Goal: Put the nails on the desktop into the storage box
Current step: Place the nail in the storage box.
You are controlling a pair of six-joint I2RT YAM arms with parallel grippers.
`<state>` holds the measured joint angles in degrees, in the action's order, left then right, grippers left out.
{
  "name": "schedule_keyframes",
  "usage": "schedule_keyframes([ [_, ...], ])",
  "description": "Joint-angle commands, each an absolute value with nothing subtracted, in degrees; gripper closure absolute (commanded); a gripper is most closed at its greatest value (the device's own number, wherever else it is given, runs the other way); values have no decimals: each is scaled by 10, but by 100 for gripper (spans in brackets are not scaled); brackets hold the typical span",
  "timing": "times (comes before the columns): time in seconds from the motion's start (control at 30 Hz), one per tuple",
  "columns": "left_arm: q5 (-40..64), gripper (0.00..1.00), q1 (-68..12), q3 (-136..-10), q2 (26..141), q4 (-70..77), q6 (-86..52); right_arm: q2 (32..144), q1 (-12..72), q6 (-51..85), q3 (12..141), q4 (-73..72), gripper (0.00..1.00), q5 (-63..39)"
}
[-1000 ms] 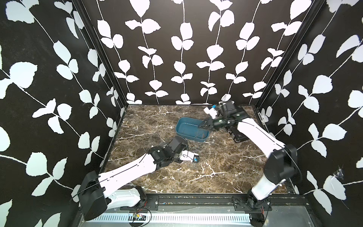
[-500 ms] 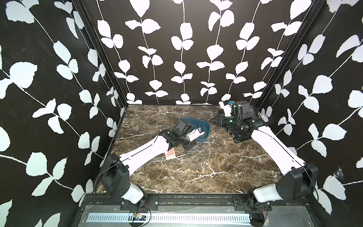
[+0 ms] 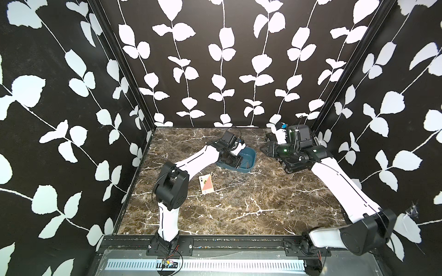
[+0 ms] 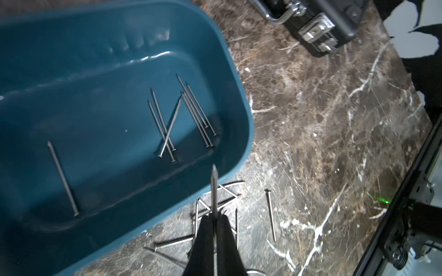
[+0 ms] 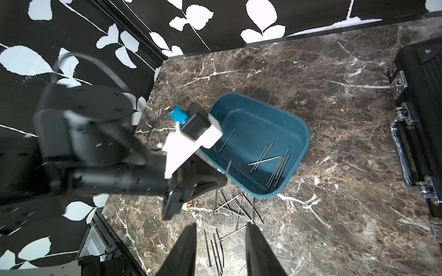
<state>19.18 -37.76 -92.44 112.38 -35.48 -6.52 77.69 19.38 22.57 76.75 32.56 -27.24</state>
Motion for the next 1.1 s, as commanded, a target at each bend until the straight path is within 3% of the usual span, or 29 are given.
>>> schedule_keyframes([
  [0.0, 204, 100, -374, -950, 1131, -374, -102, 759, 195, 204, 735, 341, 64, -265],
  [0.37, 227, 100, -354, -974, 1191, -343, -134, 742, 212, 180, 699, 363, 64, -251],
  [0.7, 325, 100, -351, -1026, 1179, -397, -157, 750, 220, 174, 682, 360, 64, -246],
  [1.07, 299, 100, -323, -1035, 1209, -349, -204, 756, 223, 191, 688, 342, 64, -244],
])
